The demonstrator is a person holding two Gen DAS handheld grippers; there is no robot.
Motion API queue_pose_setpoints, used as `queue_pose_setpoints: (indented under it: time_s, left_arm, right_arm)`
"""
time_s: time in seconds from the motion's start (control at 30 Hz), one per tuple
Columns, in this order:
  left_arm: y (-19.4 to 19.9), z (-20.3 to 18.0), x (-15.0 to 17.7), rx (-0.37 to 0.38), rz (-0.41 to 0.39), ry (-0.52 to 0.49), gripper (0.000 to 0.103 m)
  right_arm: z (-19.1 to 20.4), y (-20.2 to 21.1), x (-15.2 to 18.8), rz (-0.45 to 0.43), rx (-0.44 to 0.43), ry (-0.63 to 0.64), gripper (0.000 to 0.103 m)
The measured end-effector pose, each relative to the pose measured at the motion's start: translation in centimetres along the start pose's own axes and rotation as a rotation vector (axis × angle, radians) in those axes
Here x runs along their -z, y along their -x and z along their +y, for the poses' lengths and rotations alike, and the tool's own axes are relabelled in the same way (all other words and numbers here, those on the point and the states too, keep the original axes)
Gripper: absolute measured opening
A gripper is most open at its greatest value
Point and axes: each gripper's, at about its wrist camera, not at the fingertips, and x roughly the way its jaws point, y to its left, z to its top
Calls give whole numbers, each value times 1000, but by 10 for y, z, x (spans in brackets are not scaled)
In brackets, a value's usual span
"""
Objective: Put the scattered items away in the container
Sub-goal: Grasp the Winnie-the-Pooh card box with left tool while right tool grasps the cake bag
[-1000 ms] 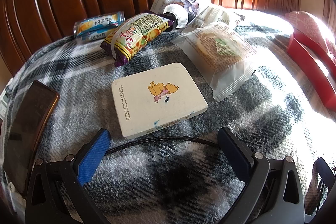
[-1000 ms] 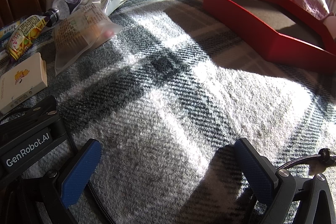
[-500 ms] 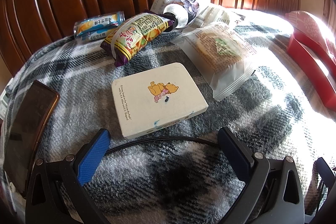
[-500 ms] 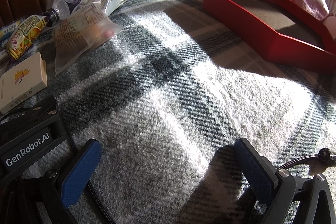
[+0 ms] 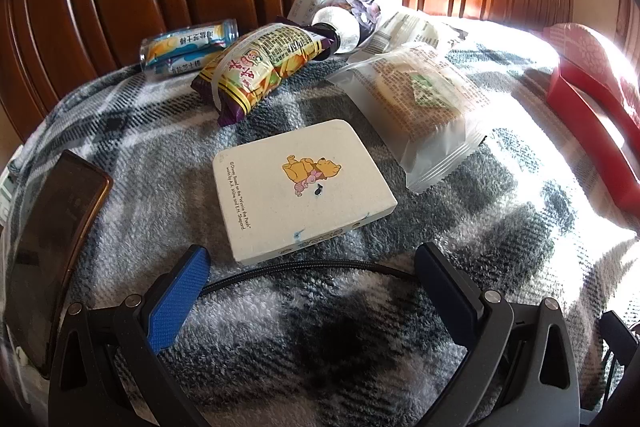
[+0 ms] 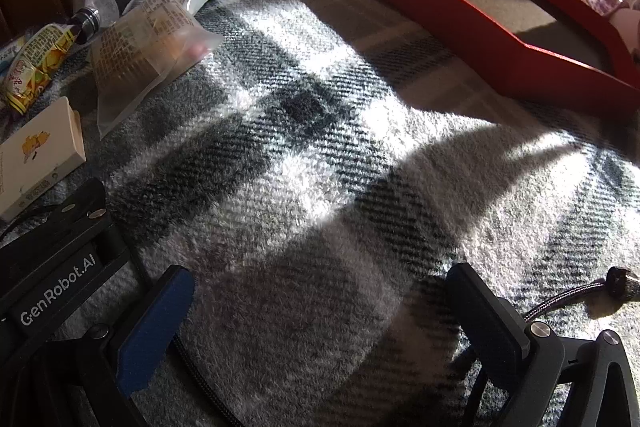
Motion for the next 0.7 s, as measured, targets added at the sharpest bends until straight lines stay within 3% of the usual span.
queue_pose_setpoints:
  time_s: [0.13, 0.23, 0.33, 0.4, 0.5, 0.7]
  left_arm:
    - [2, 2, -3, 3, 48, -8, 103]
    - [7, 13, -6, 44, 86, 11, 103]
    - [13, 26, -11, 73, 99, 95, 103]
    - [16, 32, -16, 60, 85, 150, 103]
    - [12, 28, -32, 30, 71, 135, 103]
    - [-15, 17, -63, -14, 168, 197, 103]
  right_arm:
    - [-3, -2, -6, 96, -31, 21, 103]
    - [-9, 3, -3, 101, -69, 12, 103]
    - [-6, 6, 1, 91, -52, 13, 103]
    - [-5, 8, 3, 85, -40, 2, 103]
    - [-6, 11, 7, 71, -38, -6, 103]
    - [-4, 20, 11, 52, -29, -16, 103]
